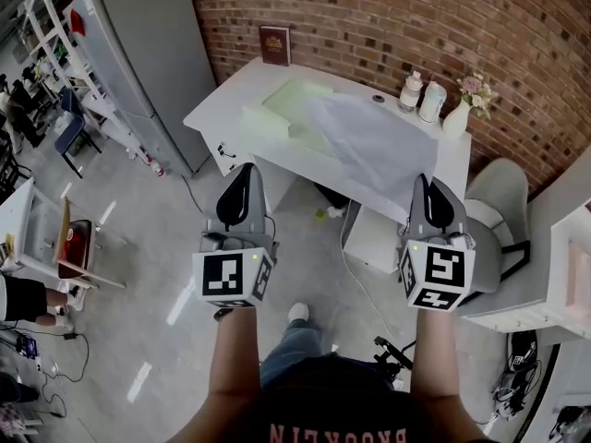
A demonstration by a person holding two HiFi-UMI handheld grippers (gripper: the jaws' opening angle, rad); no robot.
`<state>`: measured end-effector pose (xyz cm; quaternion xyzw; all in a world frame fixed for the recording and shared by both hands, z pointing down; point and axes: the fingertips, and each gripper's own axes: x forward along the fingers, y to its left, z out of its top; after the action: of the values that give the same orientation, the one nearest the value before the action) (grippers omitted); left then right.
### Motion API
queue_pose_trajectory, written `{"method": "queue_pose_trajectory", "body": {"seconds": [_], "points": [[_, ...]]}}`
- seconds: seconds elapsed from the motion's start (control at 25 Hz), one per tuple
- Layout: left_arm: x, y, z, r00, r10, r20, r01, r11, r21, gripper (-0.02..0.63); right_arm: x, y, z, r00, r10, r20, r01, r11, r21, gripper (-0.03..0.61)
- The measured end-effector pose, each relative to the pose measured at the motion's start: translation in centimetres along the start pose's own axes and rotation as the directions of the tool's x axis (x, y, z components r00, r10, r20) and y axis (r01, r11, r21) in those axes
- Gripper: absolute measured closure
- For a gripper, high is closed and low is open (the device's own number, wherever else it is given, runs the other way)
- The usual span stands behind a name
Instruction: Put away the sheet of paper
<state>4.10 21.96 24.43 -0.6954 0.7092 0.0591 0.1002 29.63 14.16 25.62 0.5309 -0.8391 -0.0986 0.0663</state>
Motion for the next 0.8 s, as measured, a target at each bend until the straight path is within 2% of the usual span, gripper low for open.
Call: {"method": "queue_pose_trajectory", "body": {"seconds": [0.44,0.8], "points": [[10.5,7.0,-2.4,0.996,-0.091,-0.006,0.091,0.996,-0.001,0.62,12.5,1.8,0.6,0.998,-0.068,-0.013,0.068,0.998,0.016,0.577],[14.9,10.7,-5.6,0.996,-0.082,-0.037,0.081,0.997,-0.02,0.62,18.9,2.5,-0.5,0.998,-0.063,-0.03,0.065,0.996,0.06,0.577]]}}
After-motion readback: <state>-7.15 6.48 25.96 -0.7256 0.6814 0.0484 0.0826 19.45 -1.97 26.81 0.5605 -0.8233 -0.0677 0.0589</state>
